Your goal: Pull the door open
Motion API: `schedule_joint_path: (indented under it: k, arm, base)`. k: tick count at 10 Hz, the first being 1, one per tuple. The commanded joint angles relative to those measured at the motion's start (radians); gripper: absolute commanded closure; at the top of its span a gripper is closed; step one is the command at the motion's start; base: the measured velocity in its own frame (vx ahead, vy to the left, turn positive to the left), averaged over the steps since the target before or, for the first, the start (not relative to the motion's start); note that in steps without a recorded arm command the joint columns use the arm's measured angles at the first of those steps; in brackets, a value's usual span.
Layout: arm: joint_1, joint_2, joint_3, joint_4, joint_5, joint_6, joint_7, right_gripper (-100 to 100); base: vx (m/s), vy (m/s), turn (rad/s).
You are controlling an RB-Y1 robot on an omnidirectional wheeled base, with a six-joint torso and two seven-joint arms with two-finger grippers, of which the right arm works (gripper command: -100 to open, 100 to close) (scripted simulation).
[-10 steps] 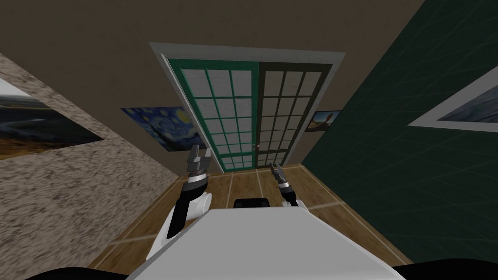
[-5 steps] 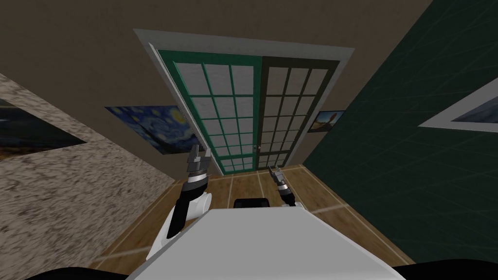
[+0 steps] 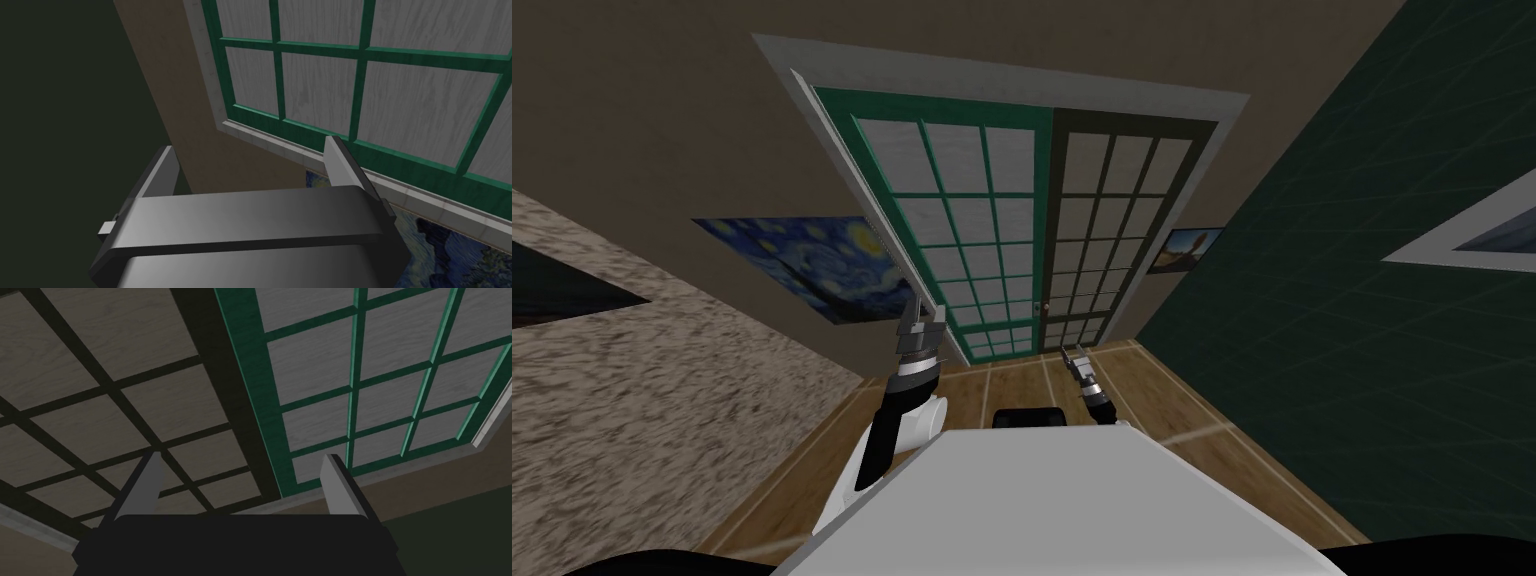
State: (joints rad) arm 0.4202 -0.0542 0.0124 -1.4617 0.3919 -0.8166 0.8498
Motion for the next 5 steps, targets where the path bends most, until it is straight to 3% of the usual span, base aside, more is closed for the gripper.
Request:
schedule_joint_path:
  k: [1,5]
  arm:
    - [-0.006,0.006,-0.002,0.037,0.016,-0.008,0.037,-100]
    - [-0.017,0.021,-0.007,0.118,0.052,-0.025,0.119,-100]
  base:
    - [0.116,0.054,-0.044]
    - [0.122,0.042,-0.048]
